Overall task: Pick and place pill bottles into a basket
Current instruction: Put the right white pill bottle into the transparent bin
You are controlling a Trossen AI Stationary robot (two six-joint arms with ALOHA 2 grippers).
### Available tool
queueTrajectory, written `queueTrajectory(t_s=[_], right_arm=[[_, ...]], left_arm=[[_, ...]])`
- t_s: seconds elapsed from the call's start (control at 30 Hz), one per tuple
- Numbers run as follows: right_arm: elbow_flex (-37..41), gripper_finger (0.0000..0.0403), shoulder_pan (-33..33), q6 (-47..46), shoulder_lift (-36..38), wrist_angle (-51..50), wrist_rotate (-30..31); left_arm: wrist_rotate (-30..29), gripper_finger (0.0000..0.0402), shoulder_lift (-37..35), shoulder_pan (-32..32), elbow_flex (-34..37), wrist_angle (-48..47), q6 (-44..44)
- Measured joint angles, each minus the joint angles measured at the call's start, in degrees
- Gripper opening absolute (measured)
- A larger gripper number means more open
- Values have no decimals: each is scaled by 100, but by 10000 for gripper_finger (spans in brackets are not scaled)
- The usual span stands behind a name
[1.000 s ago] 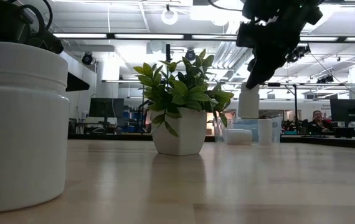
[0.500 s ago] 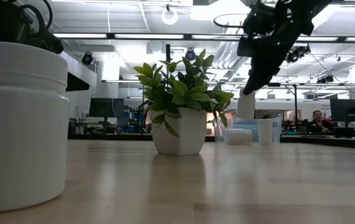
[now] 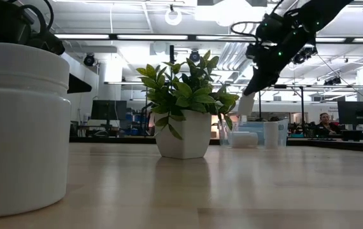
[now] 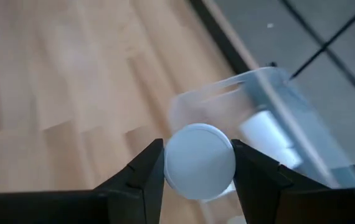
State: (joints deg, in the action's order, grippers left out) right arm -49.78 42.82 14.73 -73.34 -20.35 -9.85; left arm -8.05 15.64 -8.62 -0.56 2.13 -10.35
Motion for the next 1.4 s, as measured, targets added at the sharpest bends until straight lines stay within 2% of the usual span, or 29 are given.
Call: queueTrajectory(t_s=[0.33, 0.73, 0.9, 1.4], right_arm=[[0, 147, 883, 121, 0, 654, 2], [0, 147, 1517, 379, 0, 692, -62], [1, 147, 1619, 377, -28, 694, -284], [2, 149, 1616, 456, -539, 812, -369]], left_arm=[[-19, 46, -1, 0, -1, -2, 31], [-42, 46, -1, 0, -1, -3, 118], [-46, 46, -2, 0, -2, -2, 114], [-52, 46, -2, 0, 0, -4, 151]])
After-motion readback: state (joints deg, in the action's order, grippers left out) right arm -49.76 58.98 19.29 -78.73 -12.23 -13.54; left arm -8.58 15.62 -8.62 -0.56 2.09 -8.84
